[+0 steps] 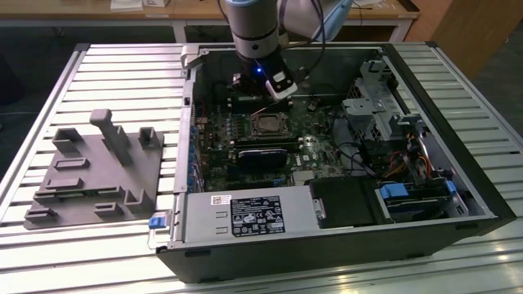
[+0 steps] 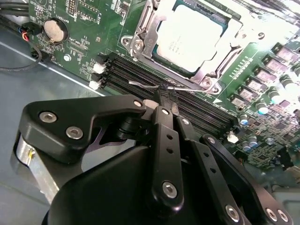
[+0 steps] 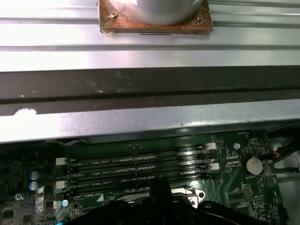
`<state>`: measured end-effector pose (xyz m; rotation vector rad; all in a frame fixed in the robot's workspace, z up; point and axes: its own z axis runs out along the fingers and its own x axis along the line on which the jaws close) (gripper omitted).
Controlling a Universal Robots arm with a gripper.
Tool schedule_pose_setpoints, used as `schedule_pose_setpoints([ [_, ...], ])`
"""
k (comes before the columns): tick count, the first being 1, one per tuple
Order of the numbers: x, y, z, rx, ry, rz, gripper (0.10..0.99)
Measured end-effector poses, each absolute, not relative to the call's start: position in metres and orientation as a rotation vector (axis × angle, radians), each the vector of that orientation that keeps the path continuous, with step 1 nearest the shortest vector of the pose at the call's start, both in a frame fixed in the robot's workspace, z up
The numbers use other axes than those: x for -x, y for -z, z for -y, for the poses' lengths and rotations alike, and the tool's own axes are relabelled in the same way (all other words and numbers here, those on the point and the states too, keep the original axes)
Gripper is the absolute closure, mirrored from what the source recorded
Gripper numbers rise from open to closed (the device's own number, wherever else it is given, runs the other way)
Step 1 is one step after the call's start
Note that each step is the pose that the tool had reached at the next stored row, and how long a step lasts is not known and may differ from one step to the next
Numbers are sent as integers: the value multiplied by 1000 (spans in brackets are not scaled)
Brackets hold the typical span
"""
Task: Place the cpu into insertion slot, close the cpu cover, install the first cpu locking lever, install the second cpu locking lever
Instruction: 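Install the first cpu locking lever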
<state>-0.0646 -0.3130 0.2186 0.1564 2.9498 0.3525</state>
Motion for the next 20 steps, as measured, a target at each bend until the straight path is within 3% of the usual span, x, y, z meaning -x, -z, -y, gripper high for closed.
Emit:
schedule_pose_setpoints([
  [20, 64, -206, 313, -206, -360, -2897, 980],
])
